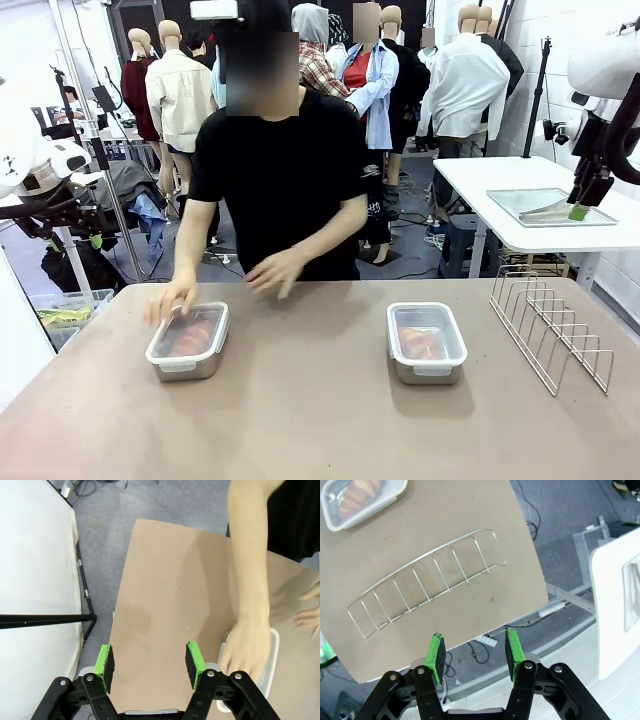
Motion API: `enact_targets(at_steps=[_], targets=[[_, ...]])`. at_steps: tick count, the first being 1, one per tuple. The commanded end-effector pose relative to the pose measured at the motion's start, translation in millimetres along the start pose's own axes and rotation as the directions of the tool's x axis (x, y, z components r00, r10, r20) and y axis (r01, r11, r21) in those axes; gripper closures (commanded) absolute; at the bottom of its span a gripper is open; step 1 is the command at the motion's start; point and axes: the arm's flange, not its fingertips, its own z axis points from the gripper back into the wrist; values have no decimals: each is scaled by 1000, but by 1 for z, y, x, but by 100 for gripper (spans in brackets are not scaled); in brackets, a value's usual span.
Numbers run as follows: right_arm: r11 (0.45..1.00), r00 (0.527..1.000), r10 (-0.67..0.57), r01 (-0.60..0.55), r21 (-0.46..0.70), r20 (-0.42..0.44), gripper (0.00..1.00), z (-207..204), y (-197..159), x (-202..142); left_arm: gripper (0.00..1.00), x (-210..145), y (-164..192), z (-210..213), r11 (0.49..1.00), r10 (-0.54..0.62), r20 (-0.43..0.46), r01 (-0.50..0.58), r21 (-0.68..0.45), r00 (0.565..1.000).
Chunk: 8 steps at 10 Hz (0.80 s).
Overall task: Place the bread in airtight containers.
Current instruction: Release when the human grabs the Airtight Container lid.
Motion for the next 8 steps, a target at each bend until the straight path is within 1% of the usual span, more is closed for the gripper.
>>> enact_targets(at_steps=[1,8], targets=[[1000,1000,-19,19,7,1,39,0,-3,4,25,0,0,2,1000,1,4,-1,1,1000],[1000,1000,-19,19,7,1,39,0,-3,4,25,0,0,2,1000,1,4,-1,1,1000]])
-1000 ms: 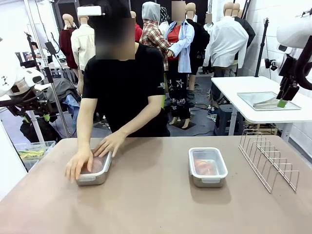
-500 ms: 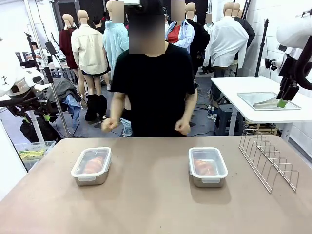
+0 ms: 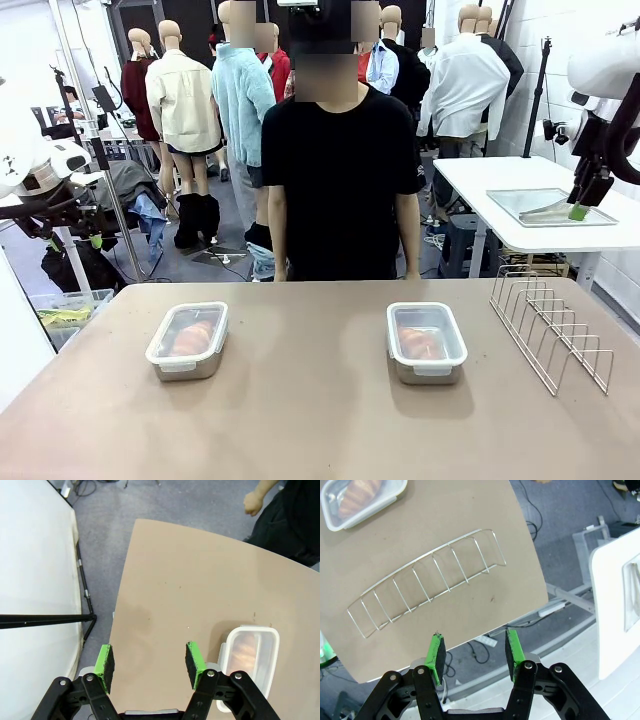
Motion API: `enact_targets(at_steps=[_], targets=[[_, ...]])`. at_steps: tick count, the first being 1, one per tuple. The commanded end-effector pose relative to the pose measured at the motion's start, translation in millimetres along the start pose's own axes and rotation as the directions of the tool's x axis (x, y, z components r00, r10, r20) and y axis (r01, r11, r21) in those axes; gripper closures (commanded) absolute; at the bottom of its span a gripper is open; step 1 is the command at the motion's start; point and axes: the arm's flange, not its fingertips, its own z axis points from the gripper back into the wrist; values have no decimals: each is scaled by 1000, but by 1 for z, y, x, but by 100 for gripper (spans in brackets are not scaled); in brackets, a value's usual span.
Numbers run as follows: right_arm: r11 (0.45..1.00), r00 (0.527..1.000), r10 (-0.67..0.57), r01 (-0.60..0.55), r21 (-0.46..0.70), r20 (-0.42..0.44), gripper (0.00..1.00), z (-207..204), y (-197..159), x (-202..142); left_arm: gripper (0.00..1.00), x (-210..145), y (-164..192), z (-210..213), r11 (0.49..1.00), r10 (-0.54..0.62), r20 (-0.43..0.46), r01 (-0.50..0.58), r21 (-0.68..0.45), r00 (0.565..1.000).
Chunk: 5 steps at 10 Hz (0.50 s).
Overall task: Place the bread in airtight containers.
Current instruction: Release when the human grabs the Airtight Container lid.
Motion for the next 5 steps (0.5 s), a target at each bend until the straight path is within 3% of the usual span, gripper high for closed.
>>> enact_targets(at_steps=[1,5], targets=[[1000,1000,-19,19,7,1,39,0,-3,4,25,0,0,2,1000,1,4,-1,1,1000],[1000,1000,-19,19,7,1,39,0,-3,4,25,0,0,2,1000,1,4,-1,1,1000]])
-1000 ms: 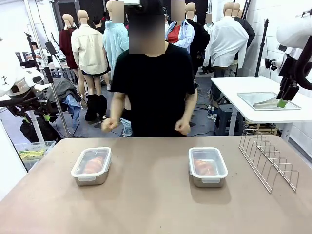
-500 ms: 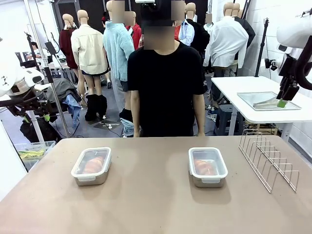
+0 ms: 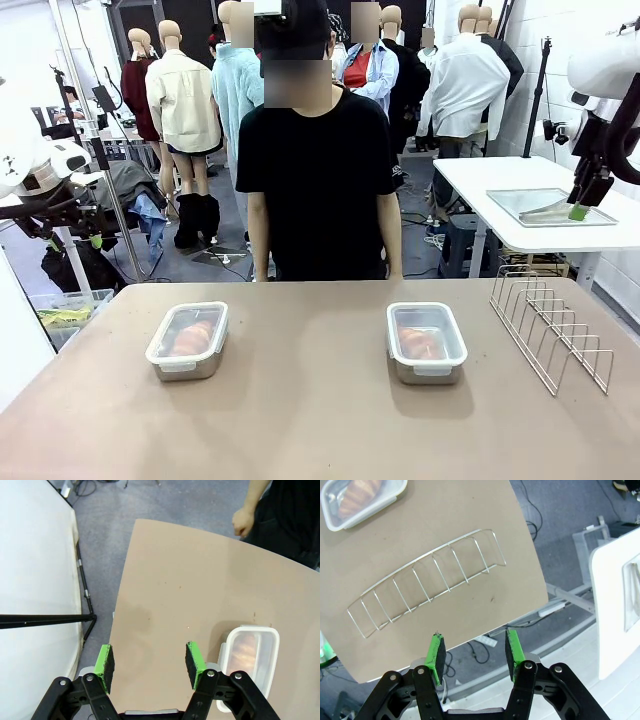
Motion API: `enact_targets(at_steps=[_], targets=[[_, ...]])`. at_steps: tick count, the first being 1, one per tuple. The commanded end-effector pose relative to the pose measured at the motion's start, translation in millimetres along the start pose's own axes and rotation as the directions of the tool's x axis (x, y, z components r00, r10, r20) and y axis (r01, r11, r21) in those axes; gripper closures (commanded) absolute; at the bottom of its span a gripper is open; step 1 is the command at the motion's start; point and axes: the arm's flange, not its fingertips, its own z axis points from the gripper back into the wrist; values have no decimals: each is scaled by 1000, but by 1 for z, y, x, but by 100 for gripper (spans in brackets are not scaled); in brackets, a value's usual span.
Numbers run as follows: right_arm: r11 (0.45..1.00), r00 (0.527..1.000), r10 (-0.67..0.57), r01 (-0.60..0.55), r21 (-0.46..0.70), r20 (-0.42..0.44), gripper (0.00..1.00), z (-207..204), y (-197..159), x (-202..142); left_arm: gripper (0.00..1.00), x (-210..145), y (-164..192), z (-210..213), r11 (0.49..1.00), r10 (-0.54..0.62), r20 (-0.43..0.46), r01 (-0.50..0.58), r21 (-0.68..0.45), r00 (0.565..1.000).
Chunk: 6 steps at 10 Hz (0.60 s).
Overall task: Place the bread in airtight containers.
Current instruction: Release when the human grabs the Airtight Container lid.
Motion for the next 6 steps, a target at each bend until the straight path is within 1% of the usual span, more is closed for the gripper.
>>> enact_targets(at_steps=[1,6], targets=[[1000,1000,-19,19,7,1,39,0,-3,4,25,0,0,2,1000,1,4,-1,1,1000],[1000,1000,-19,19,7,1,39,0,-3,4,25,0,0,2,1000,1,4,-1,1,1000]])
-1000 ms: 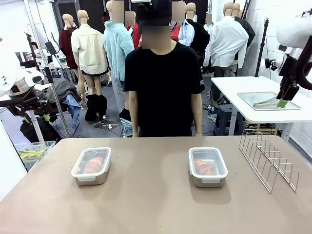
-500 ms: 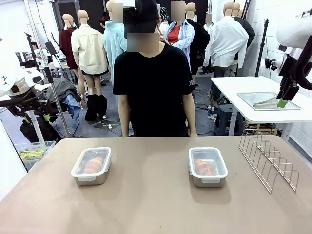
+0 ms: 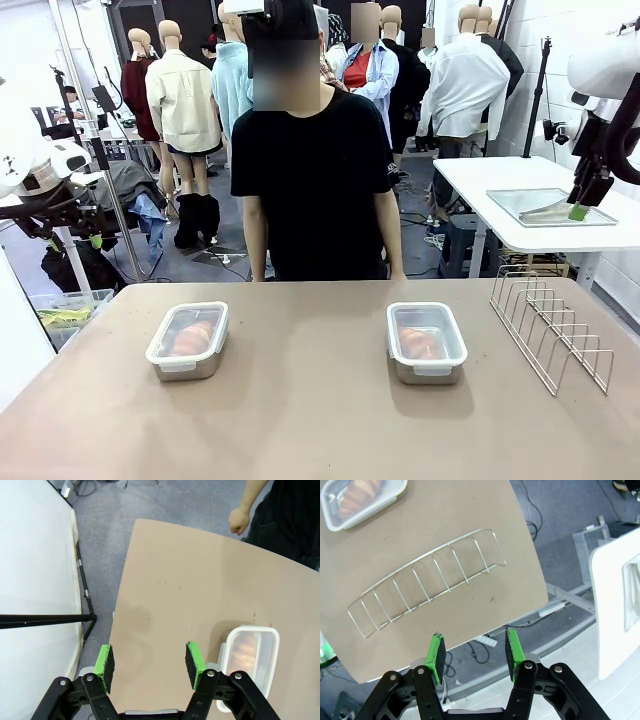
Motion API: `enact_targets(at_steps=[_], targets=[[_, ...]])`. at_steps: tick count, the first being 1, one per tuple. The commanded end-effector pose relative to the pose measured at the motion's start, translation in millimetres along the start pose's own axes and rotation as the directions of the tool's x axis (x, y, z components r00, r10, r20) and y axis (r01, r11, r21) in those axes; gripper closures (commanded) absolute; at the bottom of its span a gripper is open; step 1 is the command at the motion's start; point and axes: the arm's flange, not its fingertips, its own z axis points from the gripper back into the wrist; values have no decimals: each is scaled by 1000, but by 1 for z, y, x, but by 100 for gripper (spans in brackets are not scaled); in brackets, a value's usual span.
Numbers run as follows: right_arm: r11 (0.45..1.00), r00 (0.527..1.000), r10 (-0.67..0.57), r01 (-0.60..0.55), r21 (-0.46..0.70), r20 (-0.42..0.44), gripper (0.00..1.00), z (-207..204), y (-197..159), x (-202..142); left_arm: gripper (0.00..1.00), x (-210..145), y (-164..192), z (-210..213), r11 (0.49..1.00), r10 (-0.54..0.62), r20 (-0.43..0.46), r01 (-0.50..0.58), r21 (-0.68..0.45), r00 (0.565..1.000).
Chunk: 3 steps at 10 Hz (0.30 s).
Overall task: Place the bread in airtight containers.
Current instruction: Release when the human grabs the Airtight Container lid.
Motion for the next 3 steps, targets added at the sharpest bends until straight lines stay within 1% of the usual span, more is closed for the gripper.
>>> enact_targets(at_steps=[1,3], targets=[[1000,1000,-19,19,7,1,39,0,-3,4,25,0,0,2,1000,1,4,-1,1,1000],[1000,1000,-19,19,7,1,39,0,-3,4,25,0,0,2,1000,1,4,-1,1,1000]])
